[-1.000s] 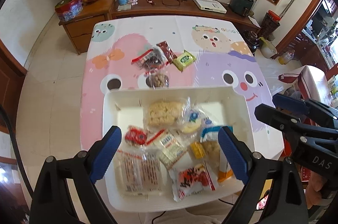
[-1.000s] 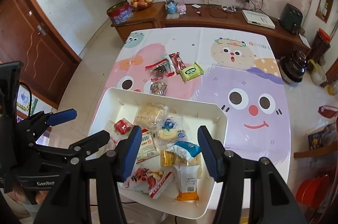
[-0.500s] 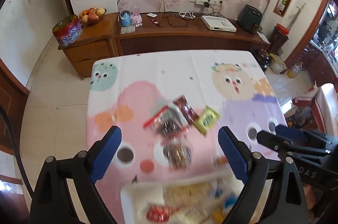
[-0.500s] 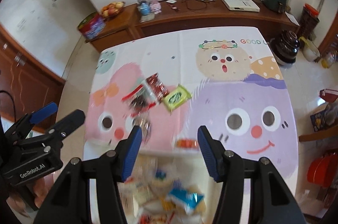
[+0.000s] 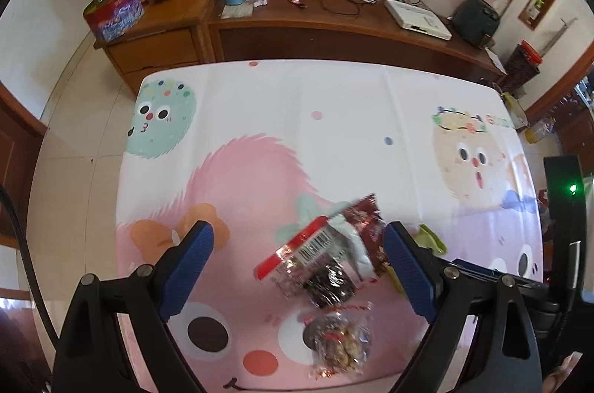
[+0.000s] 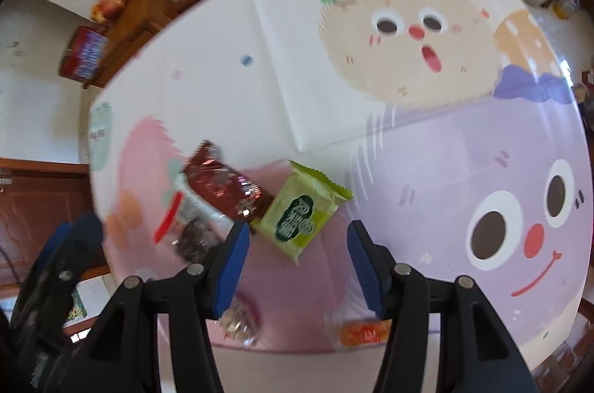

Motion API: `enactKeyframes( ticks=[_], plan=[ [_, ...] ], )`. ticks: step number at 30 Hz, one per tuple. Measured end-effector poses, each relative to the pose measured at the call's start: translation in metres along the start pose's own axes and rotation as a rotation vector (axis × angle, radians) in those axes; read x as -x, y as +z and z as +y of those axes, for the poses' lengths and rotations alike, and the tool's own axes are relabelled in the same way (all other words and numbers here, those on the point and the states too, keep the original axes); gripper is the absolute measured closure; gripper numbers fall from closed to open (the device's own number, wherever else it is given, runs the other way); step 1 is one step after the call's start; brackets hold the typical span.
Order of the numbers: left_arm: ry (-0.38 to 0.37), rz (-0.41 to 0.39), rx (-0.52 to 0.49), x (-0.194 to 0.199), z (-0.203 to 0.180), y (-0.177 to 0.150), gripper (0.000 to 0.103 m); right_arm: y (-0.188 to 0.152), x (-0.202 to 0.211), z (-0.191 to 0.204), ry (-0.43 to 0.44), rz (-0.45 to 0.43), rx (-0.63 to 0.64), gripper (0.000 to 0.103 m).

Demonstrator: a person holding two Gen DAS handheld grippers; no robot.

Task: Organize snacks
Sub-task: 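Grasp the red-brown bag with the left gripper while the right grasps the green pack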

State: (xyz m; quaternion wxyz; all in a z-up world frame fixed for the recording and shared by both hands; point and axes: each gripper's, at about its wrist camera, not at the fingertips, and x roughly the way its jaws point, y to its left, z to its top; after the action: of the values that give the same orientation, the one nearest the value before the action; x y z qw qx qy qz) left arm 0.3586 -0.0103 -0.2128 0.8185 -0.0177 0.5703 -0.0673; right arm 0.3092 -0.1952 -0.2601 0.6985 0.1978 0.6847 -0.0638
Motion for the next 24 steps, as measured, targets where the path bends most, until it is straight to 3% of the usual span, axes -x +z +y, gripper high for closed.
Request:
enactKeyframes(
  ticks=[7, 11, 21, 24],
  plan=[
    [-0.006, 0.016, 0.028, -0.014, 0.005, 0.005, 0.011, 0.001, -0.026, 0.017, -0.096, 0.011, 0.027, 0.049],
    [-0.028, 0.034, 0.027, -0.021, -0.005, 0.008, 0.011, -0.007, -0.028, 0.023, -0.177, -0.01, 0.089, 0.066],
    [-0.042, 0.194, 0.012, -0.072, -0.05, 0.006, 0.012, -0.011, -0.015, -0.024, -0.157, -0.021, 0.038, 0.067],
    [-0.043, 0.233, 0.012, -0.086, -0.062, 0.005, 0.023, -0.013, -0.013, -0.032, -0.146, -0.021, 0.028, 0.067]
  ],
)
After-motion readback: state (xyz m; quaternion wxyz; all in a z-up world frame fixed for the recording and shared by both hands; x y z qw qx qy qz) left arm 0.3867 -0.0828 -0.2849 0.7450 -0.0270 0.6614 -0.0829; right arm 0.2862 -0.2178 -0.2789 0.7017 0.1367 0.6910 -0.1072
